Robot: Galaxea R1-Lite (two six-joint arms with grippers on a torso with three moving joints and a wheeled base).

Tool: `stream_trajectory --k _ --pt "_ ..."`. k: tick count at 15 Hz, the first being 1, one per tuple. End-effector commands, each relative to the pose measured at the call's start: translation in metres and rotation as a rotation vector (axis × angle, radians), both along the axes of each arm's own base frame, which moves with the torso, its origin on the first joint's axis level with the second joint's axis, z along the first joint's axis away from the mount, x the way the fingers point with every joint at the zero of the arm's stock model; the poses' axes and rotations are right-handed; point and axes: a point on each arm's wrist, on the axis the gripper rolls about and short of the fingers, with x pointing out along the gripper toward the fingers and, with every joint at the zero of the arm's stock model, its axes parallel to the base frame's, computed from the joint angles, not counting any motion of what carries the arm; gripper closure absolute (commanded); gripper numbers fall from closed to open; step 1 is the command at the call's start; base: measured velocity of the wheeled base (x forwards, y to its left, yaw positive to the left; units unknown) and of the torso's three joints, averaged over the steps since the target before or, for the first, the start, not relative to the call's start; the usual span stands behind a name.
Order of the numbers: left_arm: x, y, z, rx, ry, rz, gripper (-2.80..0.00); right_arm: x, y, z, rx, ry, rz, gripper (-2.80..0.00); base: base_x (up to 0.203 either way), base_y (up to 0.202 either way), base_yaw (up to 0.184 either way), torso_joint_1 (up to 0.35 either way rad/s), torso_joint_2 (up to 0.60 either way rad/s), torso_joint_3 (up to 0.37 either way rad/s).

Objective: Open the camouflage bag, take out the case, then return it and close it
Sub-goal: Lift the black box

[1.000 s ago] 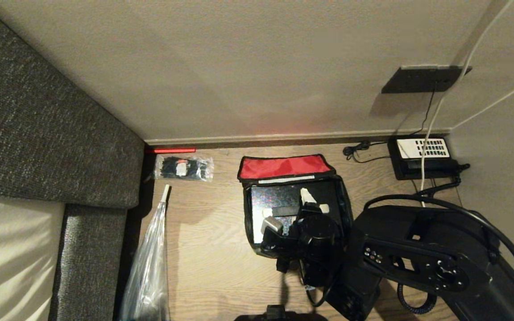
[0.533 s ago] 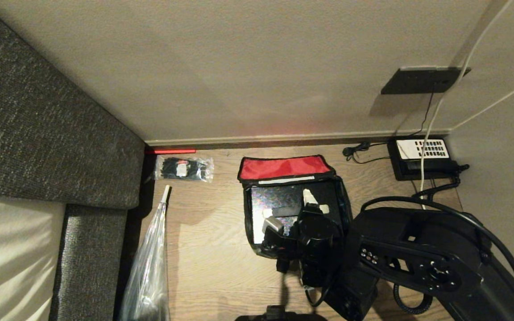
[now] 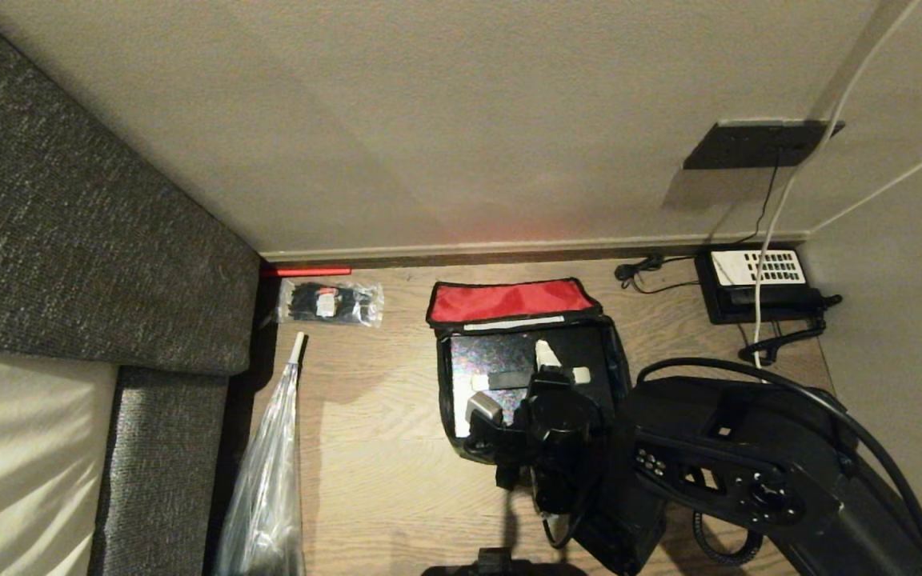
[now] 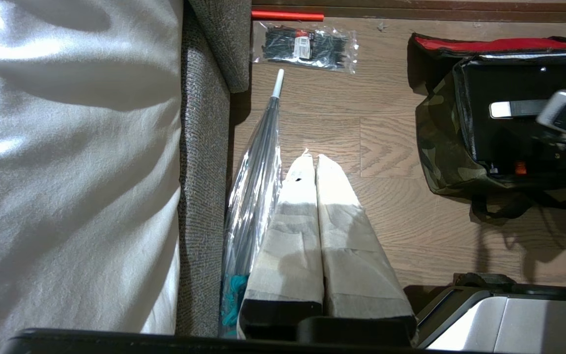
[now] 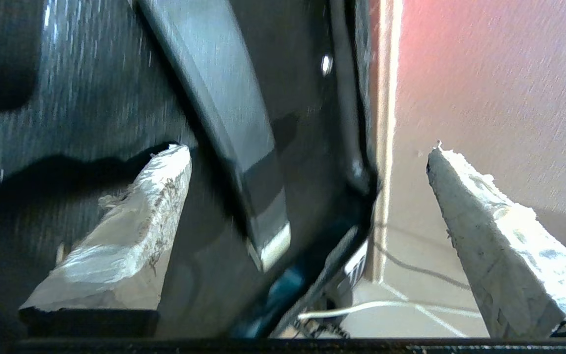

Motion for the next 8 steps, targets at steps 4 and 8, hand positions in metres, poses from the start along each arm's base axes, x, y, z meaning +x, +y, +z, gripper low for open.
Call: stream_trajectory --k 4,8 --pt "0.0 0.0 -0.001 0.0 0.003 0.001 0.0 0.029 0.006 0.003 -0.055 -0.083 -0.021 -2.8 0.0 0.0 0.0 0.0 0.0 0.0" --pt "0.0 0.0 -0.001 0.0 0.003 0.001 0.0 0.051 -0.021 0.008 -0.163 -0.094 -0.046 -2.8 0.0 0.0 0.0 0.0 0.0 0.0"
